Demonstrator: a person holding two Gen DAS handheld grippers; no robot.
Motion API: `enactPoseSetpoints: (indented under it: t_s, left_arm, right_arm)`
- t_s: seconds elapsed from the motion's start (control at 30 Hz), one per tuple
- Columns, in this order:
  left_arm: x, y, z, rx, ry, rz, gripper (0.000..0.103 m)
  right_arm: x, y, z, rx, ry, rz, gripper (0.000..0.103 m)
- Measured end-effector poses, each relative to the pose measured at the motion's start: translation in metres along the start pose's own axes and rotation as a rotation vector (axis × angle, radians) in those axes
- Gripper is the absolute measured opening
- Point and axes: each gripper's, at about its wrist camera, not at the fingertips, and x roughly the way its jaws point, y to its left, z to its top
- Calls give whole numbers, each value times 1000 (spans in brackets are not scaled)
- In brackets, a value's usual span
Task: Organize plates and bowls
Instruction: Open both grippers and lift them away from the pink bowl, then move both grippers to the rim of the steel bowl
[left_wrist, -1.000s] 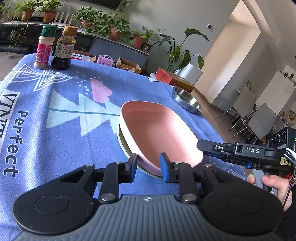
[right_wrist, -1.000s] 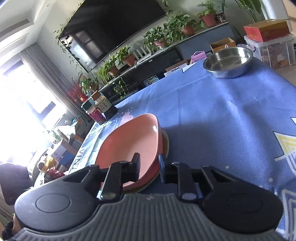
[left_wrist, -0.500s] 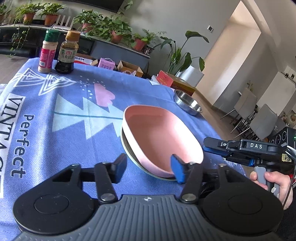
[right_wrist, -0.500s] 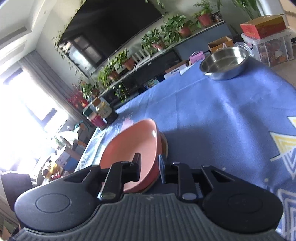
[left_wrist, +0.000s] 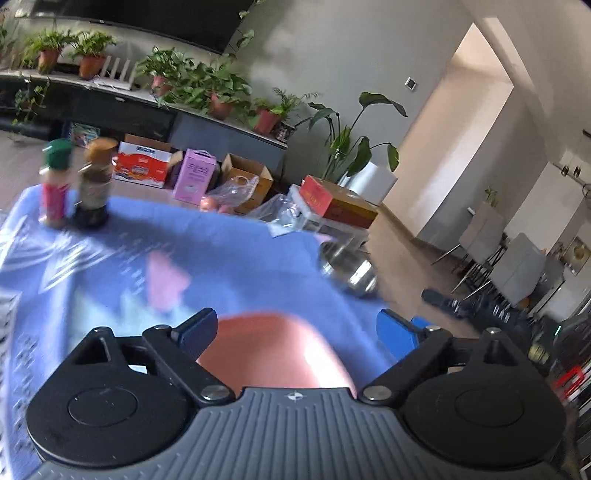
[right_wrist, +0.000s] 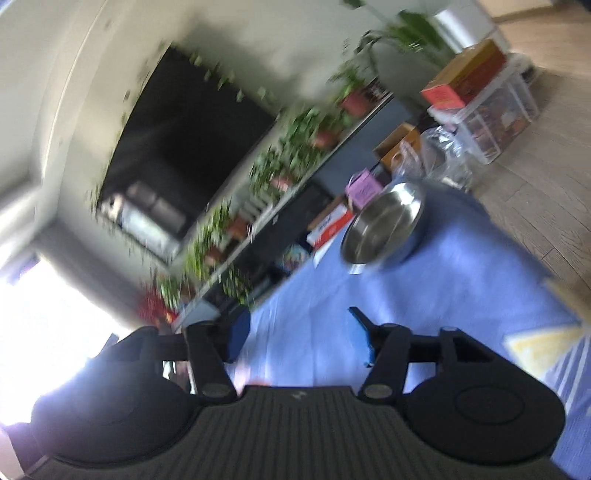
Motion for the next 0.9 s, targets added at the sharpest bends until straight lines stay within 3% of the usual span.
enactPoseSetpoints:
  t_s: [0.13,0.23,0.37,0.47,0.8,0.9]
  left_arm:
    - [33,-24,34,5,-3,10,93]
    - [62,-37,51,-47,-22,37,93]
    - [111,-45,64,-133,0,126,93]
    - [143,-54,66,-142,15,184,93]
    - [223,-92,56,-10,31,282,92]
    - [242,-98,52,21,56,286,87]
  right_arm:
    - [3,-27,20,120,-42,17,60]
    - [6,-40,35,144,-78,16,60]
    - [15,-62,52,213,-71,-2,60]
    - [27,-77,62,252,-48,7,60]
    - [59,-95,74,158,6,-34,60]
    - [65,-93,77,140,4,-36,60]
